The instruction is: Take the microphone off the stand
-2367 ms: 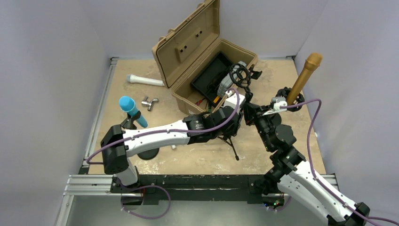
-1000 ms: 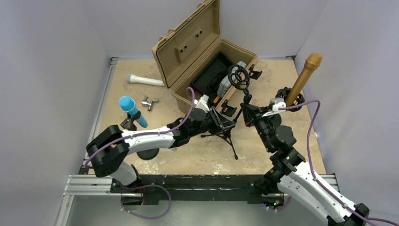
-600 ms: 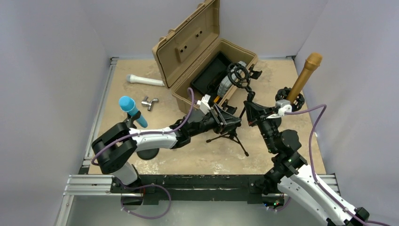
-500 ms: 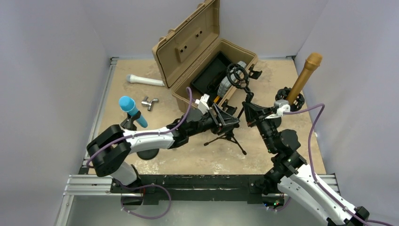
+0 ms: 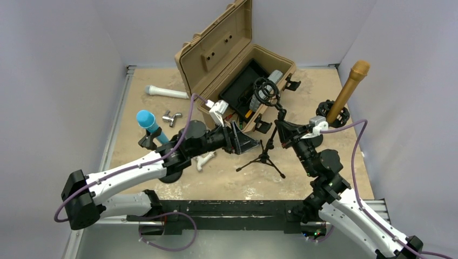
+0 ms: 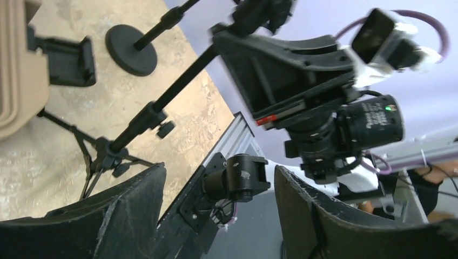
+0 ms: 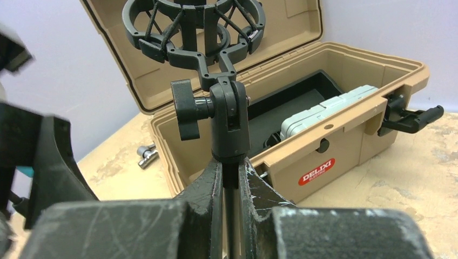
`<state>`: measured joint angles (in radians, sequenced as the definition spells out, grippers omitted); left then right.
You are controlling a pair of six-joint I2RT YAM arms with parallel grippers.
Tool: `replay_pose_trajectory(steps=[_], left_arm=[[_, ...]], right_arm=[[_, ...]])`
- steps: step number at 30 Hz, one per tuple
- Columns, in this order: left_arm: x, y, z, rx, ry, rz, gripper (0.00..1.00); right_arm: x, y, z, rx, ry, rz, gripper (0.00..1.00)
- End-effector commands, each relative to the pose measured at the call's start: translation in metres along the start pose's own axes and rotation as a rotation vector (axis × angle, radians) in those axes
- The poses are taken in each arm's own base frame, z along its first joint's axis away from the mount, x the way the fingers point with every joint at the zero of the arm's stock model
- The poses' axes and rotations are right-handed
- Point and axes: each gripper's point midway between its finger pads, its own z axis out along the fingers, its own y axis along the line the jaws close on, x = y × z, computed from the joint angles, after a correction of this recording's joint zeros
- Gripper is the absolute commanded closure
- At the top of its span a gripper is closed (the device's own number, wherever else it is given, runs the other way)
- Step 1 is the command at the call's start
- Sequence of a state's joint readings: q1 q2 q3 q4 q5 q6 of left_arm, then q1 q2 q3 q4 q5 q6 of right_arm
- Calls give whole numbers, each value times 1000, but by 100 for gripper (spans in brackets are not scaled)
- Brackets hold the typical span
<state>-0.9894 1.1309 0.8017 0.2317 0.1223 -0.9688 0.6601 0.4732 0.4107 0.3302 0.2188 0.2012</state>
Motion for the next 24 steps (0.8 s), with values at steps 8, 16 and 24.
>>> replay_pose_trajectory(steps=[8,16,24], left_arm=[[-95,-44,6,28,48,-22,28],[-138,-26,23,-82,-36,-24,24],[-145,-22,48,-61,-20,-25,20]], right_arm=[[-32,17,-1,-87,-122,5,100],[-28,19,-2,-103,-117,4,100],[-25,21,1,-114,-112,-7,100]])
